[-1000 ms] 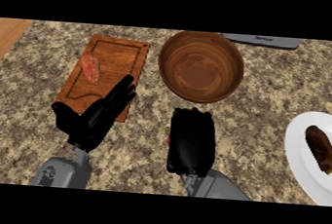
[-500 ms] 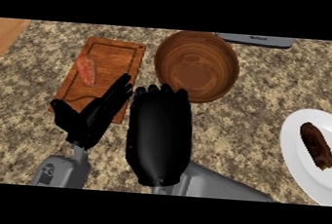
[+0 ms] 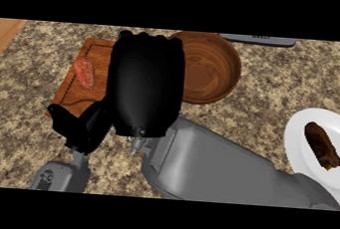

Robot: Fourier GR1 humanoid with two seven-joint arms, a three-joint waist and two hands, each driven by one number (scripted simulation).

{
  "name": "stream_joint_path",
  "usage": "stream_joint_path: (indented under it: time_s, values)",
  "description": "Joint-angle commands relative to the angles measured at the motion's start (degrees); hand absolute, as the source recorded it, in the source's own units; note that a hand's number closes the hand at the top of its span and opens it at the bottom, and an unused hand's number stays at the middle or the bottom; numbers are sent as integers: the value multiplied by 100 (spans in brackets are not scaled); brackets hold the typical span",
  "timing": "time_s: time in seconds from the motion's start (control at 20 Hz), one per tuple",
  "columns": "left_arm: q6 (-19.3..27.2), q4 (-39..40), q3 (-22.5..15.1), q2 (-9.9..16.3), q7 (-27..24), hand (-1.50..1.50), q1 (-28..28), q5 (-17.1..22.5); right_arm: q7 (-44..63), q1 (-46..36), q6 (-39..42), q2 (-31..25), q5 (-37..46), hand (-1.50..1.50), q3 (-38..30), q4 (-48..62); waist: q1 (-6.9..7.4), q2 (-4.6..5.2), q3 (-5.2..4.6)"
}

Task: Pick the bell pepper from the plate and place it in the bowl

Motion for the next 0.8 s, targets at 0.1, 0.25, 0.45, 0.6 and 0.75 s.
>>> stream_joint_path:
  time_s: [0.1,0.25,0.45,0.6,0.75]
  values:
    - [113,-204,-13,-42,-21,0,94,-63,509,-617,-287,102,-63,150,-965,939,-133,27,14]
    - [57,69,-36,-76,-205,0,67,-118,124,-713,-807,103,-13,150,-1054,1723,-124,66,10]
    - [-66,-145,61,31,-56,0,203,68,-781,-546,-1600,103,297,150,-1278,2622,-137,68,14]
    - [74,-307,-50,-17,43,0,201,-94,-1219,-765,-1523,-34,274,150,-1702,3327,-142,62,16]
    - [57,169,-70,-82,-502,0,228,-299,-1474,-938,-1885,26,567,150,-1680,4174,-141,80,12]
